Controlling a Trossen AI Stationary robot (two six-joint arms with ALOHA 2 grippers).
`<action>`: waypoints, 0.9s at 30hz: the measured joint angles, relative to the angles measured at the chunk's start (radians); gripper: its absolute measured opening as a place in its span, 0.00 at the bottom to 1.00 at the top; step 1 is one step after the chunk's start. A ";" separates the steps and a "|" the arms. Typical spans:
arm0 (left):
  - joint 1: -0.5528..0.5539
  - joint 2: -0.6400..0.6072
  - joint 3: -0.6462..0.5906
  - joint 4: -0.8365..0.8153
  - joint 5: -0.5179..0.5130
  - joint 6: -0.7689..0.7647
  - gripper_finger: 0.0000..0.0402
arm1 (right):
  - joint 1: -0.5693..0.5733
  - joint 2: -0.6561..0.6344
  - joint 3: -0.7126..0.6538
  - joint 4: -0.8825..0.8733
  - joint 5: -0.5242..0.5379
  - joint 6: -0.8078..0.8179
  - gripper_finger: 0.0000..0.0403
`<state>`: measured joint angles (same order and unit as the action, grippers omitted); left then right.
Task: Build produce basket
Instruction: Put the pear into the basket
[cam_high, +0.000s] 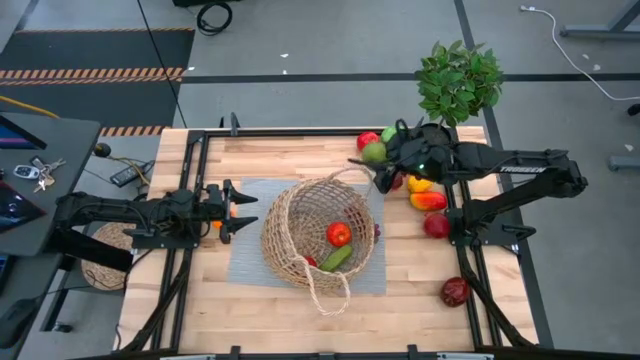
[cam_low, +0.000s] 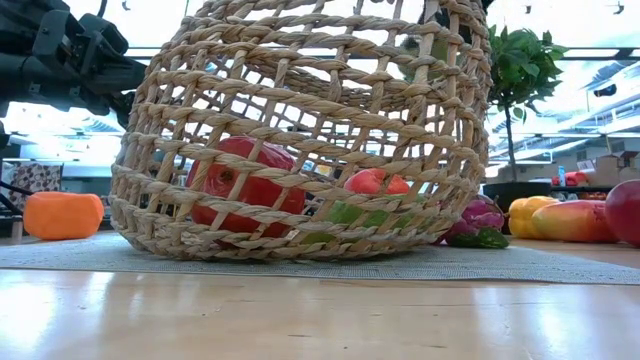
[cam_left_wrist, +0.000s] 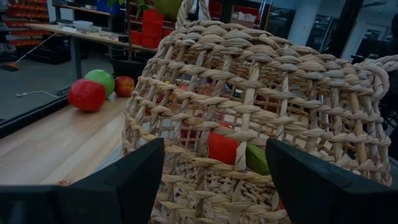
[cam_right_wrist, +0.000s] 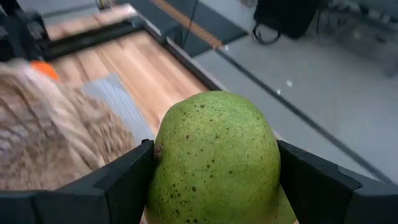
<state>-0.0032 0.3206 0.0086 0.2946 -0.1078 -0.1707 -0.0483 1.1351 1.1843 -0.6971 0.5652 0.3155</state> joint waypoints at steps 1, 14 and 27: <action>0.000 0.000 0.000 -0.001 0.000 0.000 0.71 | 0.000 0.000 0.019 0.005 0.000 -0.017 0.79; 0.000 0.000 0.000 0.000 0.000 0.000 0.71 | 0.069 -0.002 0.078 0.363 -0.191 -0.288 0.79; 0.000 0.000 0.000 0.000 0.000 0.000 0.71 | 0.133 -0.002 0.078 0.520 -0.436 -0.382 0.79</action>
<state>-0.0036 0.3202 0.0085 0.2943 -0.1078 -0.1707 0.0846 1.1332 1.2625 -0.1771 0.1288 -0.0662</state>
